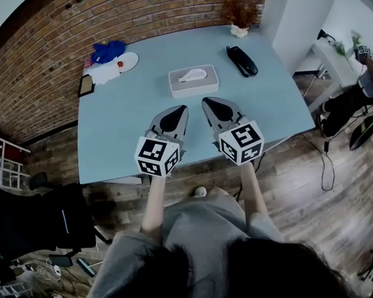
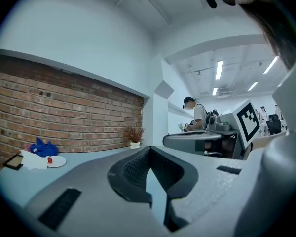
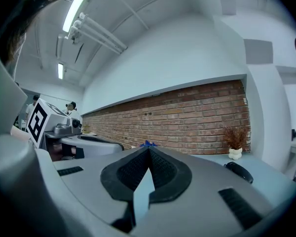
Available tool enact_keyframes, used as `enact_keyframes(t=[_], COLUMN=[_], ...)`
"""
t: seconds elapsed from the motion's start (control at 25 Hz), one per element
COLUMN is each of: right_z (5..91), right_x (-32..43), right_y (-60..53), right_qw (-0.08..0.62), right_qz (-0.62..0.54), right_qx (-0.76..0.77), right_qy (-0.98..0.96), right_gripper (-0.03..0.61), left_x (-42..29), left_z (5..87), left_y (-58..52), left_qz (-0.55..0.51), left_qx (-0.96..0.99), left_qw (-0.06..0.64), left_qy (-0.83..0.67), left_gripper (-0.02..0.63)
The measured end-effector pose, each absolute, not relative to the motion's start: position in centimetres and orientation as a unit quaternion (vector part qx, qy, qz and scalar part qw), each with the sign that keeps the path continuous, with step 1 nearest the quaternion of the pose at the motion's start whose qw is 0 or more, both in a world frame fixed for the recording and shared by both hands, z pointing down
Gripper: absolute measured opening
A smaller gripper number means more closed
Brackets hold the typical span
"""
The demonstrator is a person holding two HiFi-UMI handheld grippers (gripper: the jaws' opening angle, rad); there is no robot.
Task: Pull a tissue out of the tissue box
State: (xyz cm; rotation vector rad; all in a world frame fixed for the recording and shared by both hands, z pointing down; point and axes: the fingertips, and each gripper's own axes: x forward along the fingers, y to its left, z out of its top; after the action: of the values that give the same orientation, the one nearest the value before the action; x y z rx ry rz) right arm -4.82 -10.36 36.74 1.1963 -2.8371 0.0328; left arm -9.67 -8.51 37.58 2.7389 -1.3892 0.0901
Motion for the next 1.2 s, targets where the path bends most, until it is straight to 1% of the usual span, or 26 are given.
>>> enact_keyframes(t=[0.4, 0.88, 1.2], right_z=[38.0, 38.0, 38.7], right_x=[-5.3, -6.1, -6.1], right_y=[-13.4, -20.4, -25.0], right_qw=[0.043, 0.051, 0.072], right_qz=[0.025, 0.020, 0.028], right_qx=[0.379, 0.327, 0.295], right_qy=[-0.924, -0.943, -0.952], right_gripper=[-0.002, -0.002, -0.002], left_x=[-10.5, -11.3, -11.2], left_z=[39.3, 39.3, 40.0], left_y=[-10.9, -17.0, -20.5], left_qz=[0.035, 0.028, 0.033], left_qx=[0.883, 0.857, 0.843], left_qw=[0.058, 0.062, 0.074], left_qy=[-0.464, -0.510, -0.532], left_gripper=[0.003, 0.003, 0.003])
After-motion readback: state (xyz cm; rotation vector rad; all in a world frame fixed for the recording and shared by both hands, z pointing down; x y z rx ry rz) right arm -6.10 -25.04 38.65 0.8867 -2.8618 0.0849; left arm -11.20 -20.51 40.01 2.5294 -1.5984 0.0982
